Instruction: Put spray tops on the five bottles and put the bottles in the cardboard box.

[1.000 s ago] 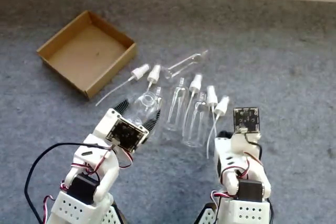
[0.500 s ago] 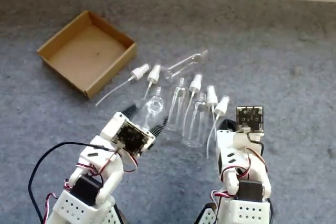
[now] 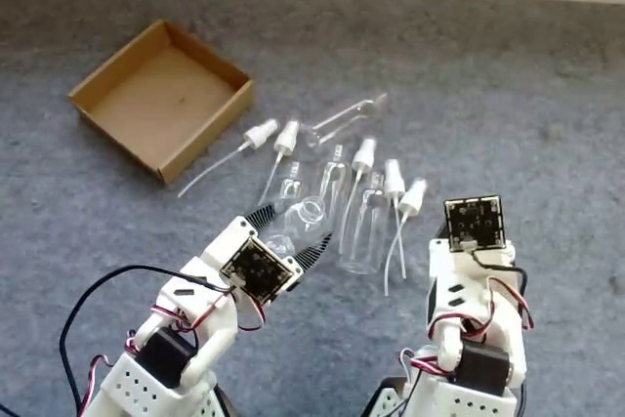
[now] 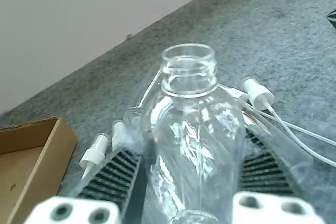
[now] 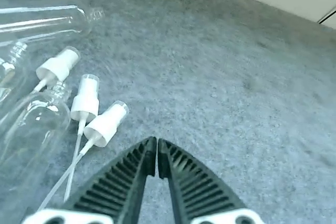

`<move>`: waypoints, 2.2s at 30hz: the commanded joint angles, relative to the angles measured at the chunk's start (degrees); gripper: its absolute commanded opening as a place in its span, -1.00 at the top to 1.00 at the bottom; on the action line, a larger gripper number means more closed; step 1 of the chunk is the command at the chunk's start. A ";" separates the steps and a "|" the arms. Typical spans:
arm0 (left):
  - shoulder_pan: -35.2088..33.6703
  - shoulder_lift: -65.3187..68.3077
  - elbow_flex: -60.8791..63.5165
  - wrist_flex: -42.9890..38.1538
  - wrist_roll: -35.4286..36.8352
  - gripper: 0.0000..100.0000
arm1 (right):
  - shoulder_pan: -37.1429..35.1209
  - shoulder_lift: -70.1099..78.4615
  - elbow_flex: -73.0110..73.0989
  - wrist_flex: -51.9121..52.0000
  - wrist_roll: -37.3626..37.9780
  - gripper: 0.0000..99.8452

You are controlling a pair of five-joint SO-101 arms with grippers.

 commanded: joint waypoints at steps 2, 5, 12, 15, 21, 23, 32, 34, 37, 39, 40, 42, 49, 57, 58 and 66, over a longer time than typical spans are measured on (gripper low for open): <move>0.57 -0.40 1.10 -0.44 0.79 0.83 | 0.92 9.54 -10.59 0.40 0.79 0.99; 0.84 -0.40 1.10 -0.44 0.79 0.83 | 0.84 21.32 -16.75 0.04 -1.14 0.99; 0.84 -0.31 1.10 1.32 0.88 0.83 | -0.66 48.66 -32.48 0.04 -17.67 0.99; 0.84 -0.31 1.10 1.67 2.55 0.83 | -4.00 58.24 -37.05 0.04 -19.60 0.99; 0.40 -0.31 1.10 1.58 6.24 0.83 | -8.31 75.21 -46.20 0.04 -19.96 0.99; 0.40 -0.31 1.10 1.58 6.24 0.83 | -8.48 80.31 -48.75 0.22 -21.71 0.99; 0.40 -0.31 1.10 1.67 6.24 0.83 | -8.66 98.24 -60.44 0.40 -32.62 0.97; 0.40 -0.31 1.10 1.67 6.24 0.83 | -8.66 101.32 -61.85 0.40 -33.93 0.87; 0.40 -0.31 1.10 1.67 6.24 0.83 | -9.36 104.57 -63.34 0.40 -35.52 0.69; 0.40 -0.31 1.10 1.67 6.24 0.83 | -9.89 105.98 -63.60 0.40 -37.01 0.65; 0.40 -0.31 1.10 1.67 6.24 0.83 | -10.33 106.33 -63.60 0.40 -37.45 0.65; 0.40 -0.31 1.10 1.67 6.24 0.83 | -11.30 106.77 -63.60 0.40 -37.63 0.65; 0.48 -0.31 1.10 1.67 6.24 0.83 | -14.55 107.21 -63.43 0.13 -37.71 0.65; 0.48 -0.31 1.10 1.67 6.24 0.83 | -14.73 107.47 -62.90 0.04 -37.71 0.65; 0.48 -0.31 1.10 1.67 6.24 0.83 | -14.73 107.74 -62.90 0.04 -37.71 0.65; 0.40 -0.31 1.10 1.67 6.24 0.83 | -14.37 118.20 -63.43 0.13 -37.71 0.65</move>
